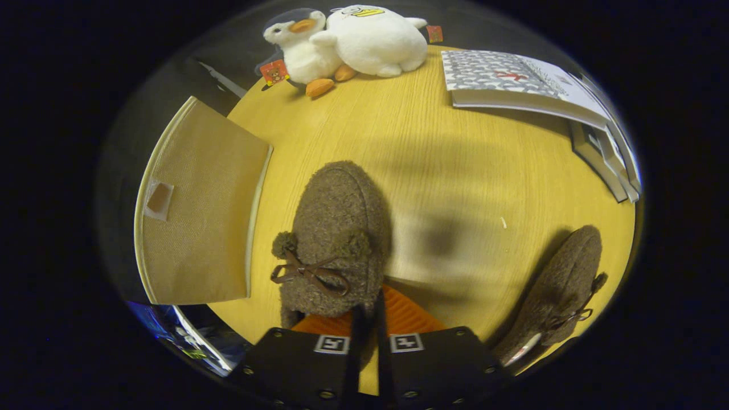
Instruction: Open the storage box then place both shoes into the box .Put the left shoe in first, then the right shoe, with the right side of both shoes facing outward in a uniform manner.
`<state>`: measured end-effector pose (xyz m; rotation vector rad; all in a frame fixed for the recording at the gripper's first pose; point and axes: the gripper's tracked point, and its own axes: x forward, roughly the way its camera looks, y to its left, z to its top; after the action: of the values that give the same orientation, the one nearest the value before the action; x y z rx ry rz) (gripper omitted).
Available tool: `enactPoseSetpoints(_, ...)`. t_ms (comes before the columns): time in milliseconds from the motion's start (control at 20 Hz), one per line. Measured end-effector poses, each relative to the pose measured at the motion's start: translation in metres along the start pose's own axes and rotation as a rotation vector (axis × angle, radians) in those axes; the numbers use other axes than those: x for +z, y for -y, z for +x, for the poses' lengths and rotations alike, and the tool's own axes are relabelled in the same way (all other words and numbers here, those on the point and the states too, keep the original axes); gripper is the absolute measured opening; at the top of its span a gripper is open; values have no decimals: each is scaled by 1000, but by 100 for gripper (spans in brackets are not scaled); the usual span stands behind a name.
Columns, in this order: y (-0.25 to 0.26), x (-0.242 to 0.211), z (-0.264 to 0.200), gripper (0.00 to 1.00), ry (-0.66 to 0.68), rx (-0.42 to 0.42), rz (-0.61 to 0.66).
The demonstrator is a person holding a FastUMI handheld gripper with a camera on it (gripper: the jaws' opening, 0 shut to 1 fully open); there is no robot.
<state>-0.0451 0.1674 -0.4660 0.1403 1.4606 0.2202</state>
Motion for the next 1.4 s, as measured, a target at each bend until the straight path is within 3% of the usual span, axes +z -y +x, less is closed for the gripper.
enactPoseSetpoints(100,-1,0,-3,0,-1,-1,-12)
enactPoseSetpoints(300,-9,1,-24,0,-6,18,36)
enactPoseSetpoints(550,-30,19,-83,0,49,29,31)
enactPoseSetpoints(1000,-106,52,-191,0,177,70,-83)
enactPoseSetpoints(1150,-144,66,-200,0,195,92,-138)
enactPoseSetpoints(1400,-212,86,-175,0,164,120,-252)
